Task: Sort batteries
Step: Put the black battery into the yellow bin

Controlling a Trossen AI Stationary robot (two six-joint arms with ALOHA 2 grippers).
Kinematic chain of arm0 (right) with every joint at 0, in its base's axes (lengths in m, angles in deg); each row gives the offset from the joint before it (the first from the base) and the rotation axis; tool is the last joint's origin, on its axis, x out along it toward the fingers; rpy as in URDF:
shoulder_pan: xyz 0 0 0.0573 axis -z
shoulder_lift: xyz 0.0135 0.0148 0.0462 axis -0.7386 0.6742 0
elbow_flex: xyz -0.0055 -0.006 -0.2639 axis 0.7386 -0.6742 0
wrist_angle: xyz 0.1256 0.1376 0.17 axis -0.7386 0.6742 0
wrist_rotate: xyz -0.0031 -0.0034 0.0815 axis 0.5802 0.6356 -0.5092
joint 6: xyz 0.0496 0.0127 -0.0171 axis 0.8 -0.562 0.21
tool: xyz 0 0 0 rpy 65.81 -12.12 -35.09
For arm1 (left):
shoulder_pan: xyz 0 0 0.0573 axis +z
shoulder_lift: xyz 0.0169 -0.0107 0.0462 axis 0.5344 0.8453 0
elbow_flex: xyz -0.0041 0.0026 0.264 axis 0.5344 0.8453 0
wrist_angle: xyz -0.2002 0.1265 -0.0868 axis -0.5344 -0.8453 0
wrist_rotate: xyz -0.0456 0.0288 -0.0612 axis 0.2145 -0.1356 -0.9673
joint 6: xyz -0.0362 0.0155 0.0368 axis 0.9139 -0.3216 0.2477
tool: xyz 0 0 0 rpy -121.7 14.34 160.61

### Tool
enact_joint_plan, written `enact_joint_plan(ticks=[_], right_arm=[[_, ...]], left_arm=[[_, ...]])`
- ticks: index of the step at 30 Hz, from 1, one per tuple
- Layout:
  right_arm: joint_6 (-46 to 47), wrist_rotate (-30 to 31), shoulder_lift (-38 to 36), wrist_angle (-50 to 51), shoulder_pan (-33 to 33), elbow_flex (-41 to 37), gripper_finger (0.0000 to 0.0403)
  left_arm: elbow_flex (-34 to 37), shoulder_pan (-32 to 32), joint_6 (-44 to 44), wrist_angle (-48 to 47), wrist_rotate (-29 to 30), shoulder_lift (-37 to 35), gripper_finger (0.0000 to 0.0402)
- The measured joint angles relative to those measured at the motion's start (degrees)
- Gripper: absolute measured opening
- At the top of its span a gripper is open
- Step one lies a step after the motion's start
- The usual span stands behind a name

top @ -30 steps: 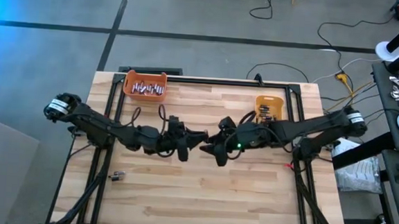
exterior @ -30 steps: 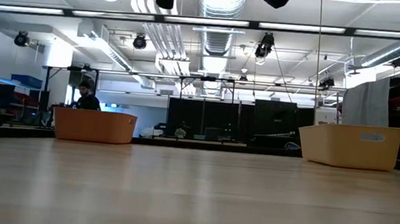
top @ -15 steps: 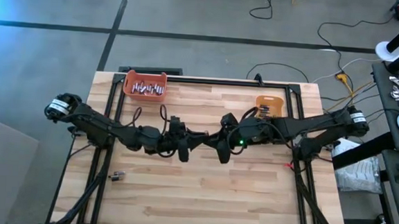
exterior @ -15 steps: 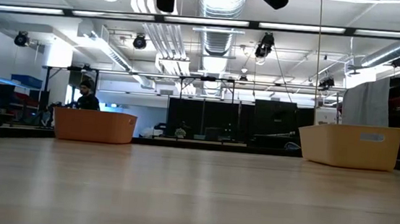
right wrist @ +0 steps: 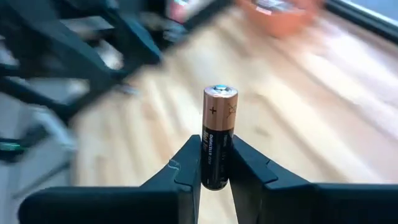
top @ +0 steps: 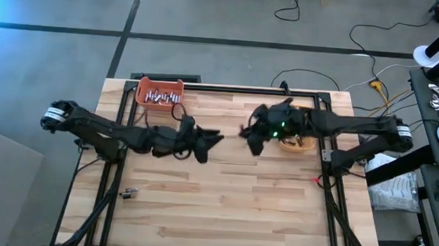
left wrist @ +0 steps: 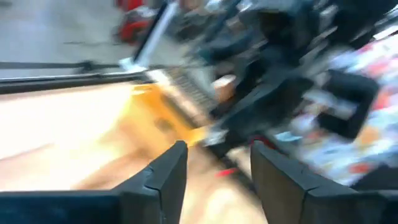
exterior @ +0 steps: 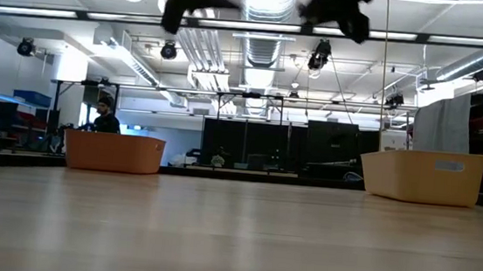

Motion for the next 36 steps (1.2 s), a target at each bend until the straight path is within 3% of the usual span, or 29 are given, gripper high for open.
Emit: enact_joint_plan(ticks=[6,10,16,23,27,31,36], right_arm=[[-0.9,5.1,-3.3,17.2,11.3,-1.5,0.0047],[0.2,6.3,-3.4,21.5,18.1,-5.6,0.0049],[11.2,4.5,-3.4,21.9,26.1,-14.2,0.005],[21.1,2.8,-1.8,26.6,27.1,-19.2,0.0048],[23.7,2.8,0.2,26.8,28.1,-22.3,0.005],[23.7,2.8,2.0,26.4,29.7,-24.5,0.0051],[21.6,2.8,3.6,25.7,31.9,-26.2,0.0053]], left_arm=[[0.2,8.3,-2.6,-15.6,-0.4,-2.6,0.0174],[0.6,15.2,-6.6,-16.3,-6.7,-1.2,0.0171],[-0.4,23.9,-17.1,-15.5,-13.2,2.4,0.0164],[-5.4,32.0,-28.1,-17.3,-23.2,3.4,0.0164],[-7.4,36.2,-36.3,-20.9,-23.9,3.5,0.0164],[-7.5,39.1,-37.6,-22.7,-24.8,3.3,0.0164],[-6.8,39.3,-37.1,-26.2,-30.1,3.1,0.0164]])
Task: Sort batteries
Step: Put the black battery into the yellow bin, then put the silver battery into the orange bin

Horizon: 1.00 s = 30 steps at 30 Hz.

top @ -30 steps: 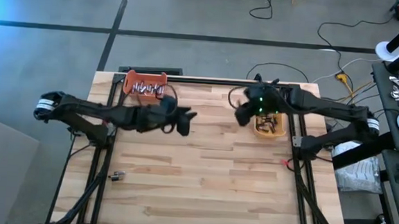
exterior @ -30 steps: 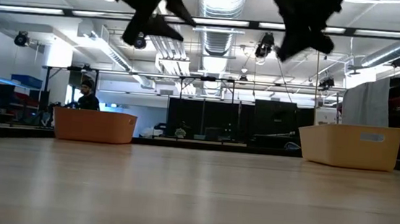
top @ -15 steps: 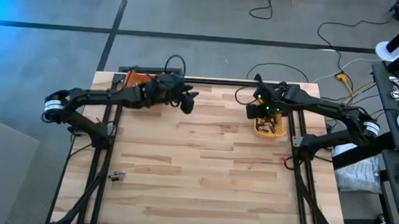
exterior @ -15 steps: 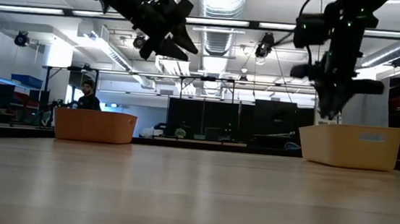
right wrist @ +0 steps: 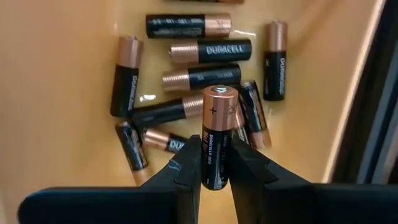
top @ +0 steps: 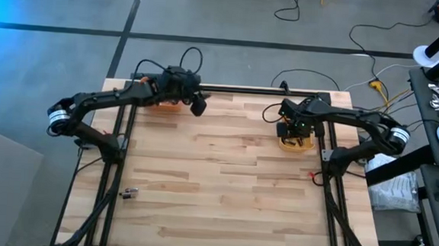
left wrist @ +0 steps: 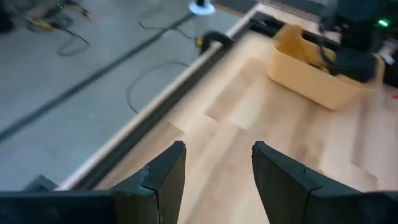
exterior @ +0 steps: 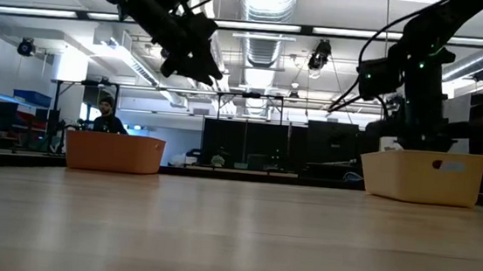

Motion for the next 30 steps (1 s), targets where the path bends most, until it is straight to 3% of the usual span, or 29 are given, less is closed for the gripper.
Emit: enact_joint_plan(ticks=[9,17,22,30], right_arm=[[-3.8,0.9,3.1,-5.1,3.9,-3.1,0.0072],[0.3,4.1,-1.1,-4.4,2.3,-4.5,0.0151],[6.1,13.1,-9.2,-4.8,-5.5,-3.7,0.0199],[10.6,29.4,-16.7,-10.0,-29.0,-1.1,0.0225]], left_arm=[[0.6,-3.5,1.6,-2.0,-1.5,-4.0,0.0164],[2.2,-4.9,5.7,-2.6,-1.2,-11.9,0.0164],[4.5,-9.0,9.4,-6.7,-1.2,-17.6,0.0164],[13.0,-23.8,28.7,-9.0,-1.4,-22.8,0.0164]])
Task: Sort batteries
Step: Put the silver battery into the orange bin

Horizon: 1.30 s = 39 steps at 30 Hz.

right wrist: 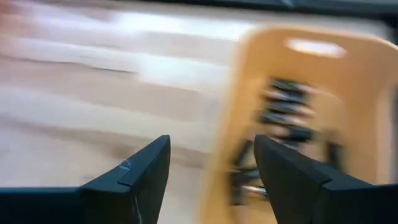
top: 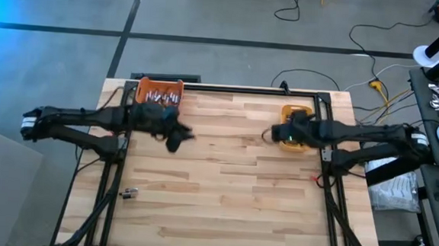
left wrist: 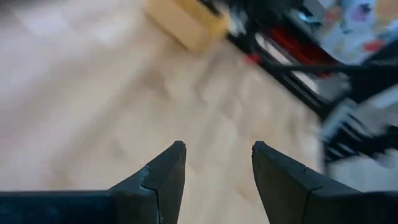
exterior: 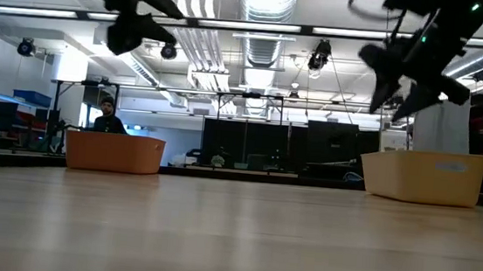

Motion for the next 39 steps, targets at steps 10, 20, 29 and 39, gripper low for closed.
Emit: enact_joint_plan(ticks=[10,20,29,39], right_arm=[[-0.9,11.6,7.4,-24.6,-33.2,0.0,0.0199],[4.2,14.0,22.5,-21.8,-49.3,8.6,0.0153],[4.4,12.9,31.5,-5.8,-49.4,20.9,0.0127],[5.0,12.9,34.5,0.8,-45.7,26.4,0.0105]], left_arm=[[8.4,-30.2,37.8,-0.2,6.2,2.2,0.0164],[9.0,-43.5,57.3,-1.2,15.5,8.4,0.0164],[-0.3,-43.5,44.1,-10.2,11.8,14.5,0.0164],[-9.5,-43.7,32.1,-36.1,6.2,18.2,0.0164]])
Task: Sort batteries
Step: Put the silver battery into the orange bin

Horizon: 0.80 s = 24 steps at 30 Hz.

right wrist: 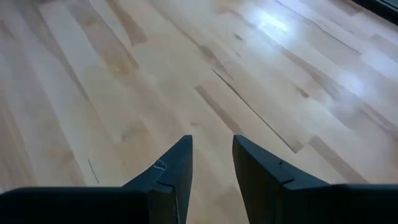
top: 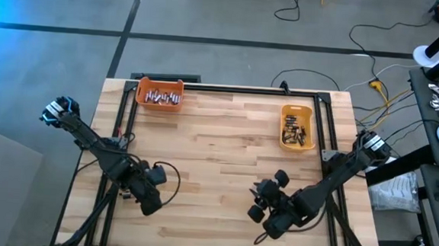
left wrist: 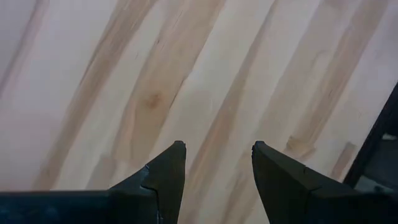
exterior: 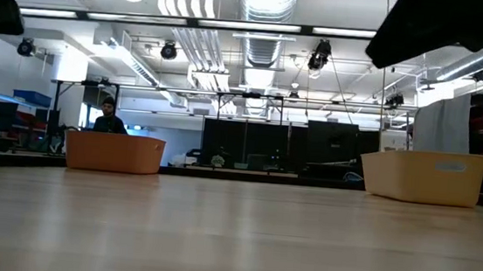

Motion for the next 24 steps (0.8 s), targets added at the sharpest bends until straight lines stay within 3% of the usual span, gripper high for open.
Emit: enact_joint_plan(ticks=[6,14,21,24], right_arm=[[0.3,-0.1,-0.1,0.0,3.1,0.6,0.0103],[1.6,-0.4,-0.1,-0.1,7.7,0.6,0.0119],[-0.4,-7.4,-0.1,-0.2,12.3,0.6,0.0133],[-1.4,-7.8,-0.1,0.0,13.9,0.6,0.0137]], left_arm=[[3.6,0.0,-7.7,0.0,-0.2,-0.8,0.0164],[11.7,-0.1,-9.6,-0.1,-1.1,-2.9,0.0164],[14.2,-0.4,-9.2,0.2,-4.4,-2.9,0.0164],[15.6,-0.4,-9.2,0.4,-4.4,-2.9,0.0164]])
